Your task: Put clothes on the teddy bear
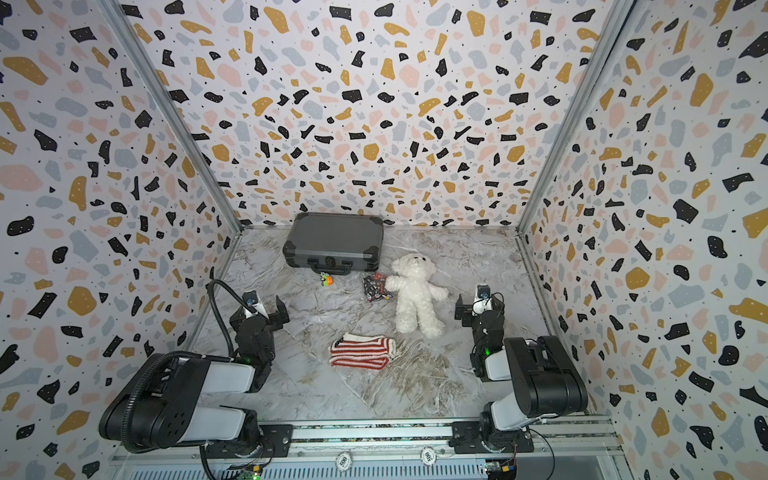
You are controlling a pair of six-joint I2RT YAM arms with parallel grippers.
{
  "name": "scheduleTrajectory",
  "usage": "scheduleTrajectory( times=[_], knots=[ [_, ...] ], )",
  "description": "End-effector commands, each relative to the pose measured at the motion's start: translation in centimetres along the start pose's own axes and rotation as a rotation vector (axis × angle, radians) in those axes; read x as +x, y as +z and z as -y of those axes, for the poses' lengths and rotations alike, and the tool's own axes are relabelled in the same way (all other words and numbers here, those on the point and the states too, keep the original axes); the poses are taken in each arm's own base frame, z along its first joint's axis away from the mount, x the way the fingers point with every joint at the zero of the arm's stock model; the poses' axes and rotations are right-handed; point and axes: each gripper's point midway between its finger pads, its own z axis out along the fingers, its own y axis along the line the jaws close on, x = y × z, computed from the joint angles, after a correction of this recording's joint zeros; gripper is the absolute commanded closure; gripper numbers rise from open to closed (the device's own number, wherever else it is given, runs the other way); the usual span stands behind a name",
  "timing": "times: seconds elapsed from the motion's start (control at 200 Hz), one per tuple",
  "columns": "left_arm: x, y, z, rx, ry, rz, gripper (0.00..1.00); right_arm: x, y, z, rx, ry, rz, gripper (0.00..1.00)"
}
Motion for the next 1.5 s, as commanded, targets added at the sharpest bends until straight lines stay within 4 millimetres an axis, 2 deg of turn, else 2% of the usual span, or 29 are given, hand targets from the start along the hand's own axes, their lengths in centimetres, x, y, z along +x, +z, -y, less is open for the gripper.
scheduleTrajectory(
  times=[0.0,0.155,0.415,0.566,0.716,0.806,0.961,1.136,1.221,1.296,1.497],
  knots=[
    [-2.2,0.1,0.1,0.008,-0.025,0.074,0.0,-1.7,0.2,0.1,0.006,0.013,0.042,0.01],
    [-3.1,-0.1,0.3,0.027,-0.015,0.068,0.0,-2.4,0.5,0.2,0.015,0.014,0.013,0.01],
    [-4.0,-0.7,0.5,0.054,-0.022,0.072,0.0,-2.9,0.0,0.7,0.038,0.031,0.012,0.01],
    [-5.4,-1.1,0.5,0.066,-0.049,0.067,0.0,-4.0,-1.0,1.2,0.07,0.074,0.004,0.01],
    [-7.2,-1.8,1.5,0.144,-0.118,0.062,0.0,-5.8,-2.3,0.6,0.072,0.152,-0.012,0.01],
    [-7.9,-2.4,2.9,0.234,-0.174,0.047,0.0,-5.8,-2.5,0.6,0.086,0.238,-0.104,0.01],
    [-7.6,-3.3,4.6,0.331,-0.295,-0.042,0.0,-5.9,-2.7,-1.9,0.003,0.26,-0.231,0.01],
    [-6.9,-4.4,6.7,0.391,-0.405,-0.21,0.0,-5.2,-3.1,-6.2,-0.162,0.22,-0.357,0.01],
    [-5.1,-5.0,7.4,0.355,-0.392,-0.351,0.0,-4.8,-3.7,-8.7,-0.261,0.202,-0.403,0.01],
    [-3.9,-6.0,9.1,0.384,-0.346,-0.439,0.0,-4.2,-4.3,-10.7,-0.322,0.173,-0.447,0.01],
    [-2.7,-9.4,13.6,0.51,-0.266,-0.513,0.0,-1.9,-6.0,-14.5,-0.477,0.135,-0.543,0.01]
  ],
)
